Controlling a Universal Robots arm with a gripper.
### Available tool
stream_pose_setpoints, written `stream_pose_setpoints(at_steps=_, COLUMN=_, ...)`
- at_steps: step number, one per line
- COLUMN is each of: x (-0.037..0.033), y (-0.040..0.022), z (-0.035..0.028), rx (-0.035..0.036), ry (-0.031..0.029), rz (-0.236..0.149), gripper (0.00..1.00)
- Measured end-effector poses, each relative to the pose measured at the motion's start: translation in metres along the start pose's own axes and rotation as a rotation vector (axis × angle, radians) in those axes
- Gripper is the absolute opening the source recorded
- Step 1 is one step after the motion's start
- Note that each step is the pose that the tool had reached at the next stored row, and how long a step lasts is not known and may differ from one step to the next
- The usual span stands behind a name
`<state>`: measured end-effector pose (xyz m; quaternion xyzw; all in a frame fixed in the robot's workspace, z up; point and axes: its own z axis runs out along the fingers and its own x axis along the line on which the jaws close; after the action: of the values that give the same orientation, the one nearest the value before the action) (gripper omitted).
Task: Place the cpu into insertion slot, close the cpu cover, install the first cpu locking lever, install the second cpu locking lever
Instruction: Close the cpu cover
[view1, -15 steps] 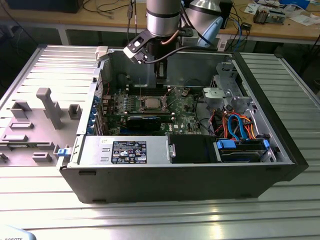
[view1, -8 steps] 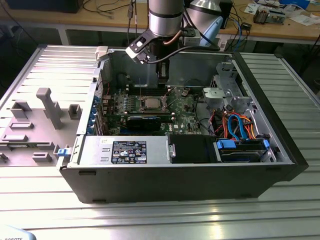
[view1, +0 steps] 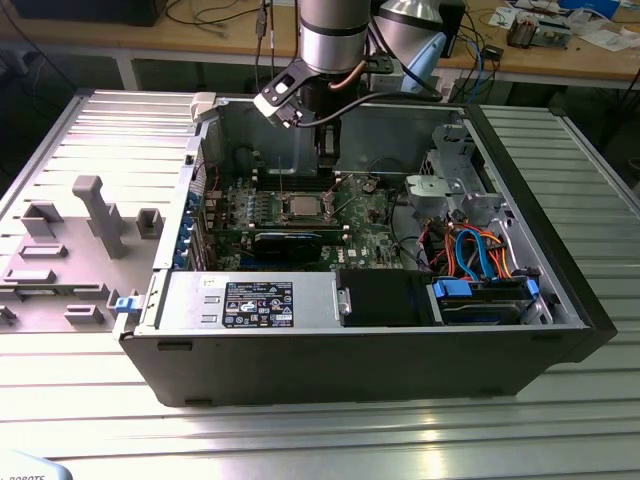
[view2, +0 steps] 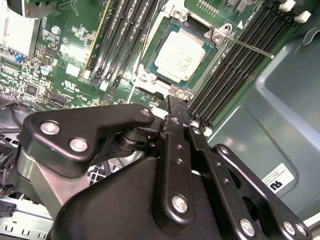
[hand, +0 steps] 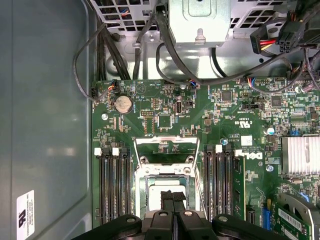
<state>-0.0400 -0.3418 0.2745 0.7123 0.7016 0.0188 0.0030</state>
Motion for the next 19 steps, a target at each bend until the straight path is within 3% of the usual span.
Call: stream_pose_setpoints(at_steps=19, x=0.0000, y=0.0041, z=0.0001, rx=0.0000, ry=0.0000, rz=0.000, gripper=0.11)
